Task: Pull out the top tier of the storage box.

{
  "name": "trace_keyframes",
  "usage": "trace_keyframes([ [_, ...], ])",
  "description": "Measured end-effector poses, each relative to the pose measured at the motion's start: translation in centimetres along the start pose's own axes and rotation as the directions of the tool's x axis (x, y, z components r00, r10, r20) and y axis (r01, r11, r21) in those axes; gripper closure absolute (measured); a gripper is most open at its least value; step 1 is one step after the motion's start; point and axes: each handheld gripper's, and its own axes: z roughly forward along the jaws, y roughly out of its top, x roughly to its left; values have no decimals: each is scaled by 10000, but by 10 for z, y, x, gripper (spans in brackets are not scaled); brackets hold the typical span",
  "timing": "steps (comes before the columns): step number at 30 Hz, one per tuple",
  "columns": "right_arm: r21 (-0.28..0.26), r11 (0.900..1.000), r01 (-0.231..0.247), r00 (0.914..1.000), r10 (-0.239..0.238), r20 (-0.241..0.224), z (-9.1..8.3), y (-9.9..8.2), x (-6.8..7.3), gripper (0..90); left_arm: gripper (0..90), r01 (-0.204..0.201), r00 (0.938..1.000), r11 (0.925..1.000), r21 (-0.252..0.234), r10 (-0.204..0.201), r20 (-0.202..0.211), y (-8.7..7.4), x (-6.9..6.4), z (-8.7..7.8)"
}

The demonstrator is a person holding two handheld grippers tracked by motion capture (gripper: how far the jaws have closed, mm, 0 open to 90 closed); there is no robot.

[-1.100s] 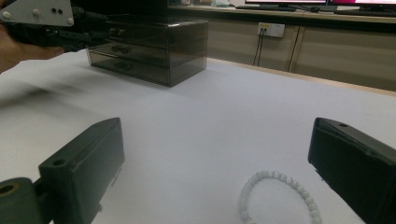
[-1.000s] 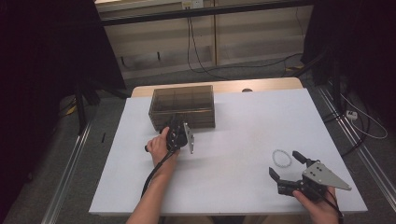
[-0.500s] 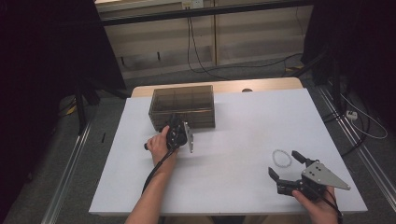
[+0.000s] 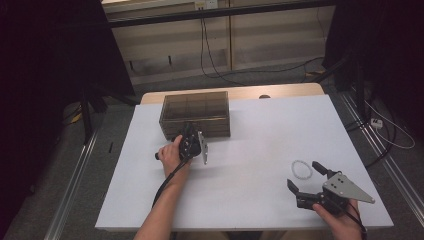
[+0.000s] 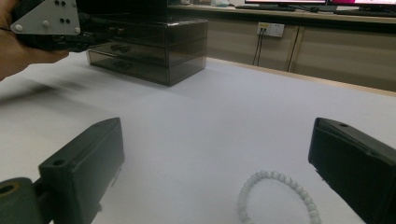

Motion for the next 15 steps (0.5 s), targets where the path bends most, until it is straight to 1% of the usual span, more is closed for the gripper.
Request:
trace_keyframes([
  [1, 0, 10000, 0, 10000, 0, 0, 0, 0, 0, 29, 779, 89, 10000, 9999, -48, -89, 5, 0, 0, 0],
  [2, -8, 10000, -14, 10000, 14, -18, 0, 0, 0, 30, 786, 63, 10000, 10000, -1, -63, 75, 0, 1, 0],
  [5, -28, 10000, -17, 10000, 17, -29, 0, 0, 0, 30, 795, 41, 10000, 10000, -45, -41, 26, 0, 1, 0],
  [10, -34, 10000, -4, 10000, 4, -5, 0, 0, 0, 30, 802, 77, 9999, 10000, 15, -77, 67, 0, 1, -1],
  [11, -33, 10000, -2, 10000, 2, -12, 0, 0, 0, 30, 802, 112, 9999, 9999, -48, -112, 37, 0, 0, 0],
  [13, -24, 10000, 1, 10000, -1, -13, 0, 0, 0, 30, 788, -65, 10000, 10000, -38, 65, 31, 2, 1, -1],
  [14, -27, 10000, -4, 10000, 3, -15, 0, 0, 0, 30, 785, -94, 10000, 9999, -60, 94, 9, 2, 1, -1],
  [15, -27, 10000, -3, 10000, 3, -13, 0, 0, 0, 29, 784, -46, 10000, 9999, -153, 47, 73, 3, 2, -1],
])
